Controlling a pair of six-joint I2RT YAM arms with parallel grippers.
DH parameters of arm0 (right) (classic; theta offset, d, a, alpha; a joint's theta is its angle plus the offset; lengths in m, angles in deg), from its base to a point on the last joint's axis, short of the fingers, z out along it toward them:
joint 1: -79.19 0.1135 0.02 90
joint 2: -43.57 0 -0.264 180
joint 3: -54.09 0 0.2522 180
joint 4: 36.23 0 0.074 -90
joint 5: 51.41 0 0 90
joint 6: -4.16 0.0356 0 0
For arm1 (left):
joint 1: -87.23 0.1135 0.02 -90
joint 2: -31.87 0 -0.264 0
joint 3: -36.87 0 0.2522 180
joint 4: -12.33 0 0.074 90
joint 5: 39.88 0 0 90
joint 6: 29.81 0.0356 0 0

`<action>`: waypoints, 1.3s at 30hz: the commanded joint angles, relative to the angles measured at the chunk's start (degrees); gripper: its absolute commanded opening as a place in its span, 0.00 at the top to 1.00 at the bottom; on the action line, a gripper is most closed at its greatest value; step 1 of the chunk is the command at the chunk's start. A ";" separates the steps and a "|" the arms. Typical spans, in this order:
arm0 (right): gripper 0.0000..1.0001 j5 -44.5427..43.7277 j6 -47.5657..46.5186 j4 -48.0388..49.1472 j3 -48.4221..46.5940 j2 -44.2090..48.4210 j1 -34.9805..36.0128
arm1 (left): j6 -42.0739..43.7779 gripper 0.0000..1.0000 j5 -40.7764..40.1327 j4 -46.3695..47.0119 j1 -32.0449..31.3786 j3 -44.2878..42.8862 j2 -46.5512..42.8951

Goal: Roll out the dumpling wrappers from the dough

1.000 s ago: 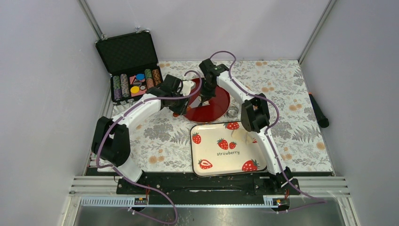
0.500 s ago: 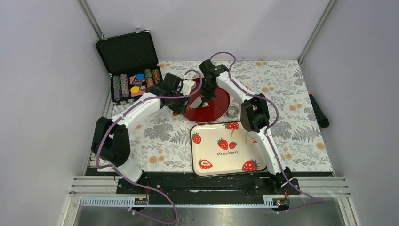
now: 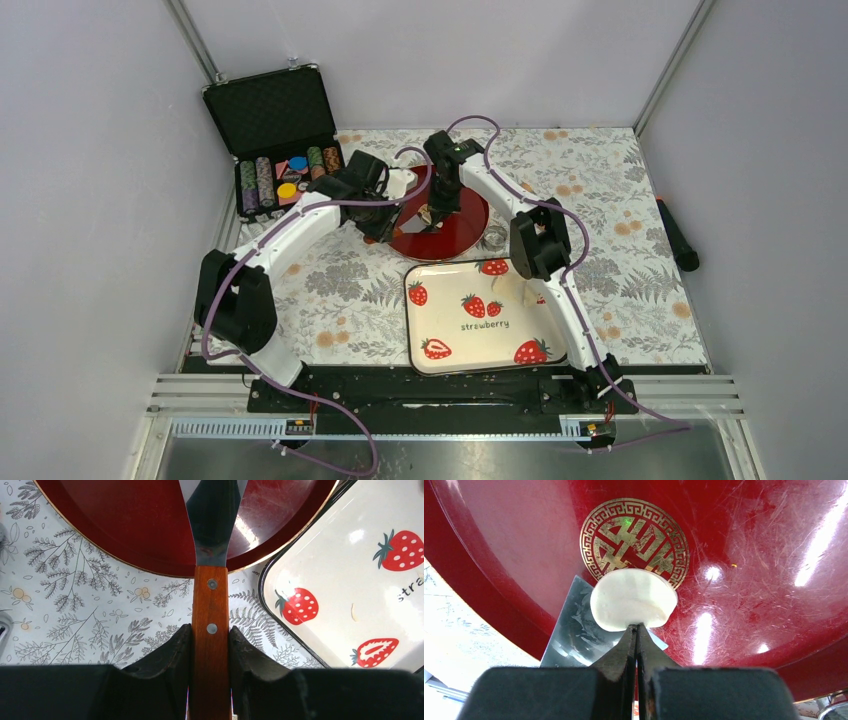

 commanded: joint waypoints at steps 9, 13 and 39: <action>1.00 -0.34 -1.01 -1.01 -1.67 -0.55 -0.61 | 4.77 1.00 -4.44 -7.47 -0.13 -5.64 -2.66; 1.00 1.35 -0.94 -0.95 -1.23 -0.01 -0.61 | 4.86 1.00 -5.98 -8.42 -0.13 -3.80 -4.84; 0.99 7.58 2.52 21.27 55.26 50.92 -2.65 | -18.93 1.00 -1.84 7.89 6.12 26.09 -44.64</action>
